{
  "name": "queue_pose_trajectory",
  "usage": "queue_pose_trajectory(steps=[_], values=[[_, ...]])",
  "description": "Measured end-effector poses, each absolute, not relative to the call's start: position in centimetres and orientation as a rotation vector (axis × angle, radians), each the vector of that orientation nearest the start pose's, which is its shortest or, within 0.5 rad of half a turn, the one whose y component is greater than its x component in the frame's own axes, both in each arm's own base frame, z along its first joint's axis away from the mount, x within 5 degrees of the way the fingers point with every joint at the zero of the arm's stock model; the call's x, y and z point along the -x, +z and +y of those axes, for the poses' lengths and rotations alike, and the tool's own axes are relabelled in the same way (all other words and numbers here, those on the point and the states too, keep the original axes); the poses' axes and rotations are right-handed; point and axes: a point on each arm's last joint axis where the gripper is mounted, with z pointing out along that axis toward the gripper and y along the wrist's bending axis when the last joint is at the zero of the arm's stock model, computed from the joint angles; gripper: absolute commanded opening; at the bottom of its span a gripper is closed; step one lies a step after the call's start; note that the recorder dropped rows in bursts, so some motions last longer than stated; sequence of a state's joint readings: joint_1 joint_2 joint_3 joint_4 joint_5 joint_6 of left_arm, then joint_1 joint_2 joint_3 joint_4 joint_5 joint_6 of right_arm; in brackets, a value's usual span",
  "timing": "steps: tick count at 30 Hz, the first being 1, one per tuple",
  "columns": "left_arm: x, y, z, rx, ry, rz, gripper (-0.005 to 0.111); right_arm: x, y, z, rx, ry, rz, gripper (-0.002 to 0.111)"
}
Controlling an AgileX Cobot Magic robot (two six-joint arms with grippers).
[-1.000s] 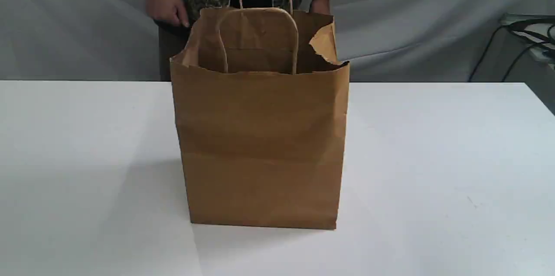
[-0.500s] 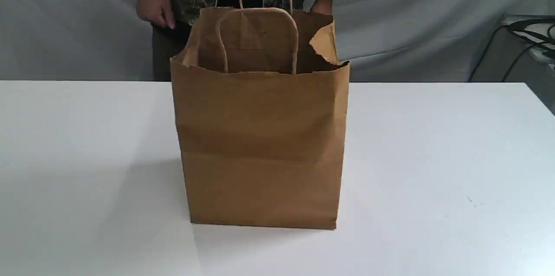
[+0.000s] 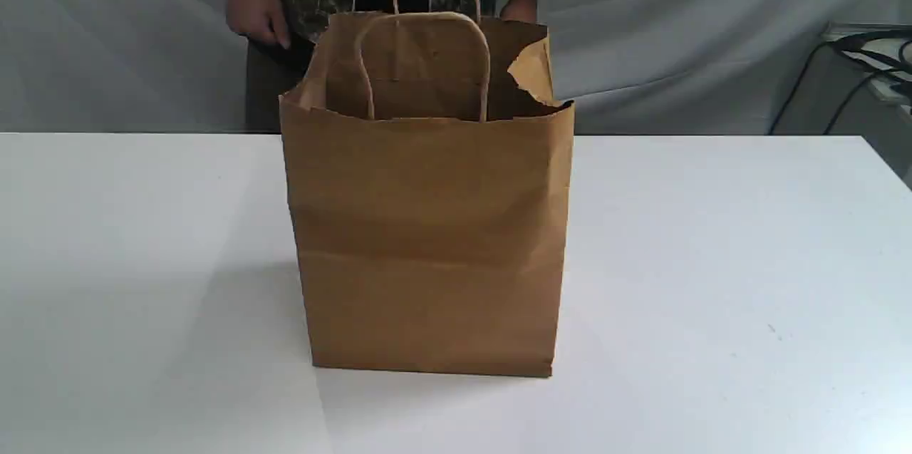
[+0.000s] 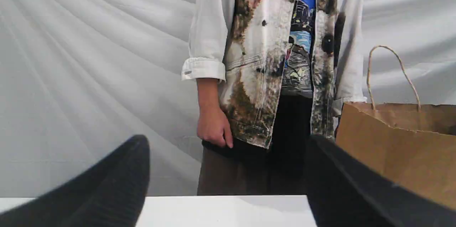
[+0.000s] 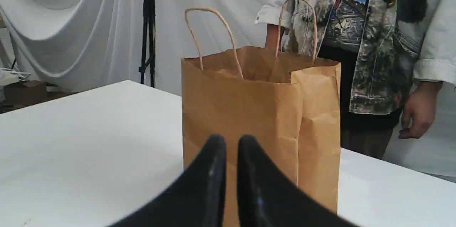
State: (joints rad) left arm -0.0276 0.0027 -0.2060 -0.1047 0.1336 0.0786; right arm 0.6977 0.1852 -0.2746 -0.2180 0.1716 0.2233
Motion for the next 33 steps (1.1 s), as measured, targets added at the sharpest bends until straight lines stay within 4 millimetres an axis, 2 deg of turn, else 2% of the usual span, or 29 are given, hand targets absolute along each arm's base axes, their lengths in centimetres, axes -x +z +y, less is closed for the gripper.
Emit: queue_pose_trajectory(steps=[7, 12, 20, 27, 33], values=[[-4.1, 26.9, -0.2, -0.013, -0.054, 1.413, 0.064, -5.9, 25.5, 3.6, 0.429, 0.443, 1.518, 0.006], [-4.1, 26.9, -0.2, -0.013, -0.054, 1.413, 0.064, -6.5, 24.2, 2.8, 0.275, 0.341, 1.481, 0.006], [-4.1, 26.9, -0.2, -0.013, -0.054, 1.413, 0.064, -7.2, 22.2, 0.8, 0.033, 0.133, 1.527, 0.006], [-4.1, 26.9, -0.2, -0.013, -0.054, 1.413, 0.064, -6.9, 21.9, -0.2, -0.033, -0.016, 1.521, 0.006], [-4.1, 26.9, -0.2, -0.013, -0.054, 1.413, 0.064, -5.8, 21.3, -0.4, -0.042, -0.057, 1.509, 0.006]])
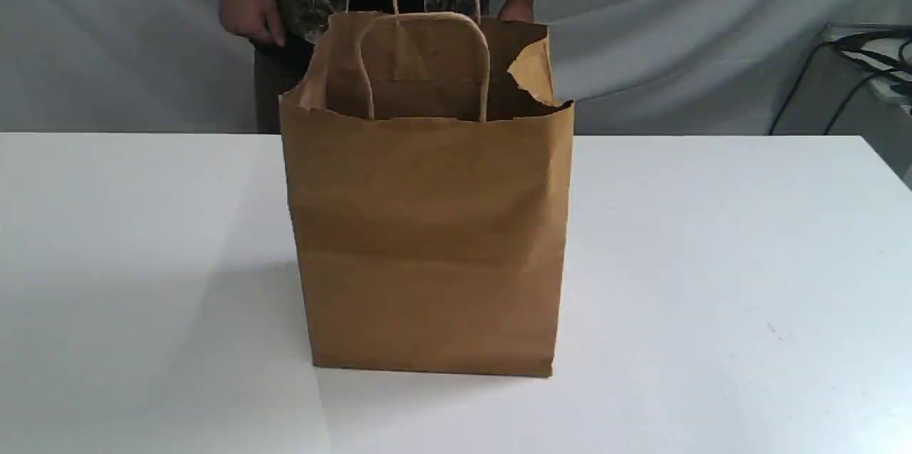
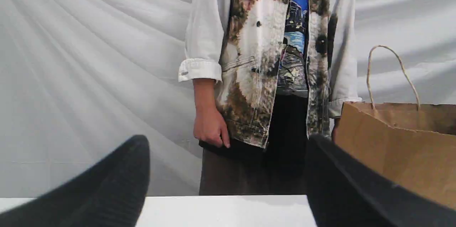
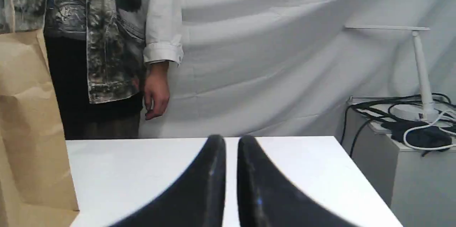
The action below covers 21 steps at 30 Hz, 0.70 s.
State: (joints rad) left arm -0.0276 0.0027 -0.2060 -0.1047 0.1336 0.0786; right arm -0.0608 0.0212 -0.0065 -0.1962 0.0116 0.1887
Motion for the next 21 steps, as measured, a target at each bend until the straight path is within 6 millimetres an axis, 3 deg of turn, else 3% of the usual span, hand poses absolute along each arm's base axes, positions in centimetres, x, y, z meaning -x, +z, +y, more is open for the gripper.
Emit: queue_pose_trajectory(steps=[11, 21], values=[[-4.1, 26.9, -0.2, -0.013, -0.054, 1.413, 0.064, -5.6, 19.9, -0.7, -0.064, -0.090, 1.647, 0.006], [-4.1, 26.9, -0.2, -0.015, -0.052, 1.413, 0.064, -5.5, 19.1, -0.9, -0.300, 0.078, 1.718, 0.006]])
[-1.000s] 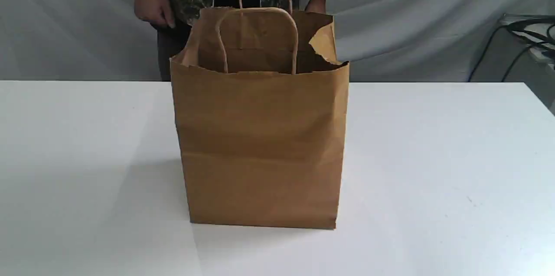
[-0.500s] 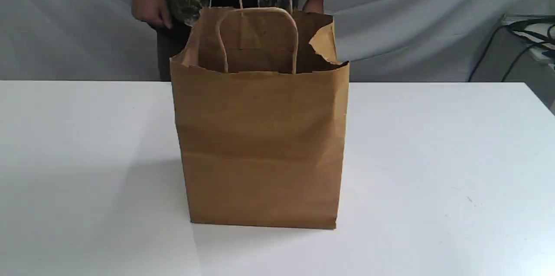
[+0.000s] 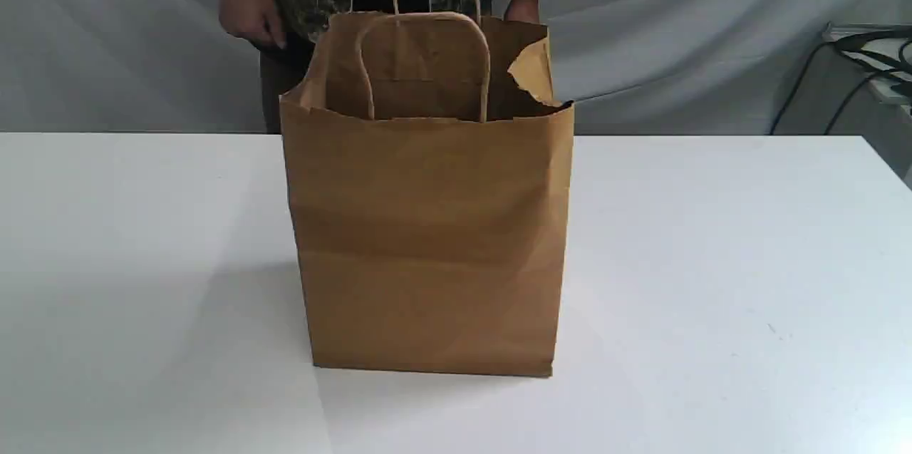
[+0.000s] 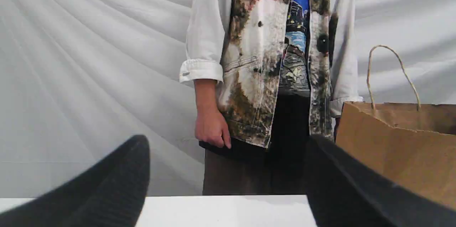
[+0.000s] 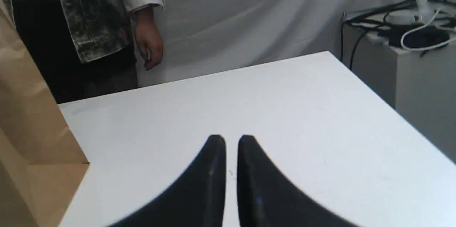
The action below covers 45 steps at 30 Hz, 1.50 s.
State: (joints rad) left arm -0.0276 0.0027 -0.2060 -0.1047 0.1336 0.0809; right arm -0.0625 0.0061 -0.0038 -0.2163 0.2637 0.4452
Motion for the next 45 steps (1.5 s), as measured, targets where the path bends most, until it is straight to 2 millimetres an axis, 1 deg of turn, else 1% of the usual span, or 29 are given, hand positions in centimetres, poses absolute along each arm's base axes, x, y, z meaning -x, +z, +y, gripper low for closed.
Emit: queue_pose_trajectory(steps=[4, 11, 16, 45], values=[[-4.15, 26.95, -0.24, -0.015, -0.052, 1.413, 0.064, -5.38, 18.60, -0.96, -0.308, 0.057, 1.771, 0.006], [-4.15, 26.95, -0.24, -0.015, -0.052, 1.413, 0.064, -5.37, 18.57, -0.96, -0.211, -0.022, 1.789, 0.006], [-4.15, 26.95, -0.24, -0.015, -0.052, 1.413, 0.064, -5.34, 18.44, -0.99, -0.183, -0.050, 1.806, 0.006], [-4.16, 26.89, -0.25, -0.017, -0.051, 1.420, 0.064, -5.32, 18.40, -1.00, -0.185, -0.051, 1.811, 0.006]])
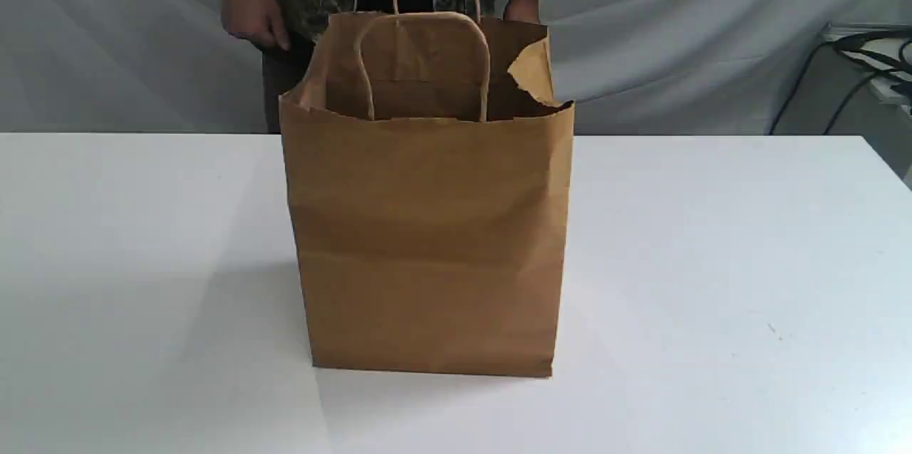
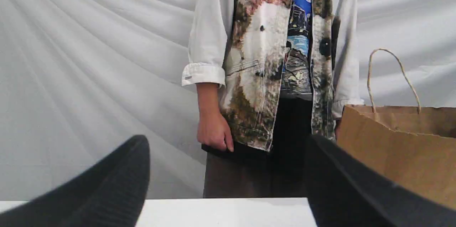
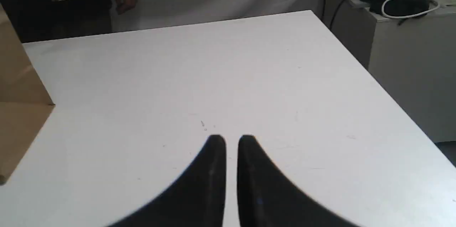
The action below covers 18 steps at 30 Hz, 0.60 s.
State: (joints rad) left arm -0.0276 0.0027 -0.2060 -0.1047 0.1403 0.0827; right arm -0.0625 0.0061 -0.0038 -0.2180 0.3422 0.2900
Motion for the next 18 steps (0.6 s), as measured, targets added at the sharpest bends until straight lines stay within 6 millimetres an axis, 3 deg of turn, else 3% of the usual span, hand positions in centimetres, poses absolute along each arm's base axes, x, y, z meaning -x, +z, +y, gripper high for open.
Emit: queue_pose_trajectory(steps=[10, 18], values=[[-5.5, 21.3, -0.3, 0.117, -0.180, 1.576, 0.064, -5.3, 18.4, -1.0, -0.185, -0.051, 1.811, 0.006], [-5.6, 20.5, -0.2, 0.147, -0.199, 1.585, 0.064, -5.3, 18.4, -1.0, -0.185, -0.051, 1.811, 0.006]])
